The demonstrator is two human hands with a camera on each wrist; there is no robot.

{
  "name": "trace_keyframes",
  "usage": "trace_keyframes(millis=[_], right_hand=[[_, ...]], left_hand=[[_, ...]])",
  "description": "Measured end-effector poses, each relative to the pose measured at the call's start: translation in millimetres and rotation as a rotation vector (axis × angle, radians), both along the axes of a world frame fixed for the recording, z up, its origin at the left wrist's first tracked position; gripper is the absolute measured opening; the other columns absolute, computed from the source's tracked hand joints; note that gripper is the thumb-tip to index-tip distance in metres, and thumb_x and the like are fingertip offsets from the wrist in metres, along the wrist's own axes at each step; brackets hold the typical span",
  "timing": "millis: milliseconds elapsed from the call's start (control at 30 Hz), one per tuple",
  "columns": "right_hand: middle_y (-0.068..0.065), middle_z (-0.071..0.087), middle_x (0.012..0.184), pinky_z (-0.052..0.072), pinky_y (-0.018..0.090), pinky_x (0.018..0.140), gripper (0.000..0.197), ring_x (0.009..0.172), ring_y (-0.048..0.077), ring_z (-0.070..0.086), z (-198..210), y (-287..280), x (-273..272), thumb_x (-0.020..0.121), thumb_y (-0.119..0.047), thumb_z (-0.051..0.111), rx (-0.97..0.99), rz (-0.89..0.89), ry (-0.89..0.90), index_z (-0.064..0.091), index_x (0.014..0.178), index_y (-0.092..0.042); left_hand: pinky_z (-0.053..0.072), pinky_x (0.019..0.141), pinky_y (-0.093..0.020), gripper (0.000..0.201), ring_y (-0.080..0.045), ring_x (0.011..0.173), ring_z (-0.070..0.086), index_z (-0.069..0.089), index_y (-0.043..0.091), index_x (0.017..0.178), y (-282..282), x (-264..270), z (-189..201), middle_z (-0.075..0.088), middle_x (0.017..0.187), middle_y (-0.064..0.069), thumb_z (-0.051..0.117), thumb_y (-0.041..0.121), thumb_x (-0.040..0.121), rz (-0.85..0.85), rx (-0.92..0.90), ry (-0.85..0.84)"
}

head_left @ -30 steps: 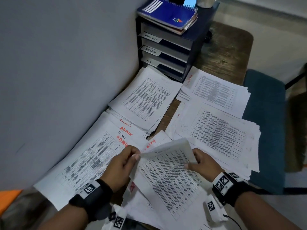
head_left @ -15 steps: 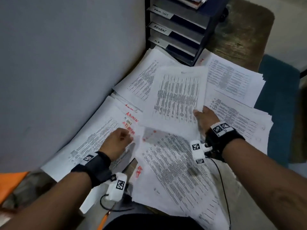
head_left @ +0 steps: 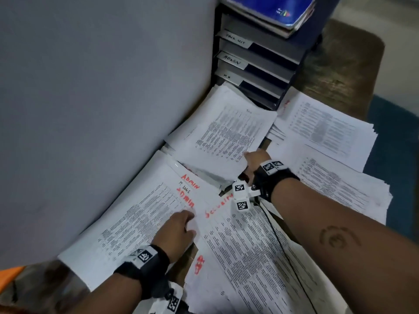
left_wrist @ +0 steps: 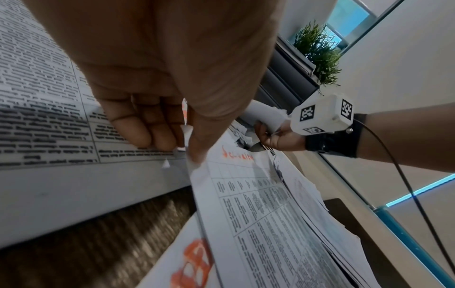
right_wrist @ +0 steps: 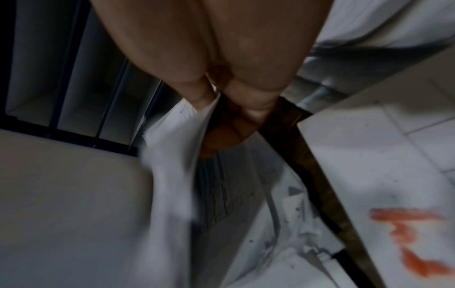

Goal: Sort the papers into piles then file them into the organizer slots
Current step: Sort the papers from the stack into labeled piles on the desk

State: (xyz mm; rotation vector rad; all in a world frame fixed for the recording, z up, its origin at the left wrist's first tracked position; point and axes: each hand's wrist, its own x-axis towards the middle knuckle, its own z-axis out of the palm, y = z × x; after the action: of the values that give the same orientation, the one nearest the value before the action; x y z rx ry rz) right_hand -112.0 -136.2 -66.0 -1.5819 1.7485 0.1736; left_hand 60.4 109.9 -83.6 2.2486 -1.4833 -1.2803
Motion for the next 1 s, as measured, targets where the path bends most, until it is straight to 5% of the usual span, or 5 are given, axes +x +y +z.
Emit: trace_keyframes(millis=[367,533,733,867,1000], right_hand=[[0.014,0.061,0.114,0.049,0.038,0.094,0.02,0.11,0.032,0.057,-11,-19,22,0.095,-0.009,0.042,0.063,0.091,0.098,0.052,0.112,-0.006],[0.007,0.055,0.097,0.048,0.03,0.08,0.009,0.085,0.019,0.054,-25,-31,29,0.092,-0.014,0.049,0.07,-0.167,-0.137,0.053,0.1,-0.014],[0.013,0.056,0.125,0.048,0.034,0.087,0.058,0.1,0.027,0.06,-19,-9,-1,0.089,-0.038,0.063,-0.083,-0.261,-0.302,0.045,0.133,-0.005],[0.01,0.071,0.104,0.053,0.047,0.09,0.026,0.095,0.027,0.068,-1,25,-47,0.091,-0.042,0.057,0.165,-0.064,-0.42,0.069,0.095,-0.02],[0.017,0.068,0.113,0.048,0.037,0.093,0.09,0.105,0.033,0.064,8,57,-100,0.078,-0.081,0.024,0.352,-0.056,-0.362,0.066,0.116,-0.011]], left_hand=[[0.047,0.078,-0.024,0.017,-0.002,0.081,0.055,0.053,0.038,0.095,15,1,6,0.058,0.091,0.013,0.045,0.026,0.102,-0.008,-0.079,0.092],[0.042,0.065,-0.01,0.016,0.005,0.08,0.061,0.053,0.044,0.112,17,1,15,0.067,0.09,0.019,0.048,0.033,0.102,-0.004,-0.085,0.125],[0.058,0.076,-0.028,0.019,-0.002,0.08,0.068,0.066,0.047,0.107,18,1,14,0.073,0.088,0.018,0.052,0.037,0.1,0.108,-0.15,0.277],[0.06,0.063,-0.033,0.022,-0.01,0.061,0.065,0.071,0.028,0.096,8,-3,26,0.07,0.076,0.002,0.052,0.02,0.102,0.328,-0.18,0.453],[0.057,0.054,-0.029,0.02,-0.014,0.06,0.064,0.07,0.014,0.098,-3,0,35,0.071,0.077,-0.009,0.05,0.013,0.102,0.487,-0.237,0.472]])
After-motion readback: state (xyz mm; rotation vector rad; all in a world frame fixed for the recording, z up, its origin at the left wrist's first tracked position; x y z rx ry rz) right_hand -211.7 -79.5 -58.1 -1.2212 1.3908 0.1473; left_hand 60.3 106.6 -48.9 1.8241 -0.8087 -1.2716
